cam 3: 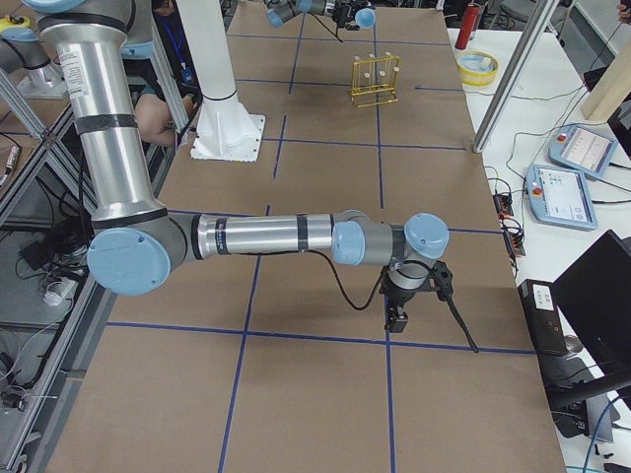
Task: Hang cup on cup holder
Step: 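Lift the cup with the left gripper and tilt it sideways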
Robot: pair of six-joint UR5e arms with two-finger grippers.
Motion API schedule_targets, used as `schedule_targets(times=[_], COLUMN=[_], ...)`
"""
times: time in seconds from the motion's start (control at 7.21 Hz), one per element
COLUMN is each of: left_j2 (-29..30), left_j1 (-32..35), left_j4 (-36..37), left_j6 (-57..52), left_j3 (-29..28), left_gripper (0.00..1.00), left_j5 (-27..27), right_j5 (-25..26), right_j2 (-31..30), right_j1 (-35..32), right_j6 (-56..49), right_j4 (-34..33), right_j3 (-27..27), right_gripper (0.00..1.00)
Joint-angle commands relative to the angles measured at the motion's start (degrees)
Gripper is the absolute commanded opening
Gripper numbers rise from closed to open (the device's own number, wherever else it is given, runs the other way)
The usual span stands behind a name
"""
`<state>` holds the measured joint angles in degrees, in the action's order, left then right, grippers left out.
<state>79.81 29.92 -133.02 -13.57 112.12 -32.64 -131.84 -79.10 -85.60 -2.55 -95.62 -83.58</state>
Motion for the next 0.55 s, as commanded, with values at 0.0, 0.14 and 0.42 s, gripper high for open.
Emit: schedule_targets(times=[0.0,0.14,0.42], left_j2=[1.0,1.3,1.3], left_j1=[-5.1,-6.4,-7.5], left_j4=[12.2,18.9,24.7], left_j6=[-4.0,-4.0,-12.6], left_j3=[0.9,1.6,4.1], left_gripper=[0.06,0.05,0.04], left_j5=[13.3,18.0,24.1], right_j5=[0.0,0.0,0.0], right_j2=[0.0,0.0,0.0], right_j1=[0.0,0.0,0.0], right_j6=[0.0,0.0,0.0], right_j4=[0.0,0.0,0.0], right_j3=[0.0,0.0,0.0], right_gripper=[1.0,1.0,1.0])
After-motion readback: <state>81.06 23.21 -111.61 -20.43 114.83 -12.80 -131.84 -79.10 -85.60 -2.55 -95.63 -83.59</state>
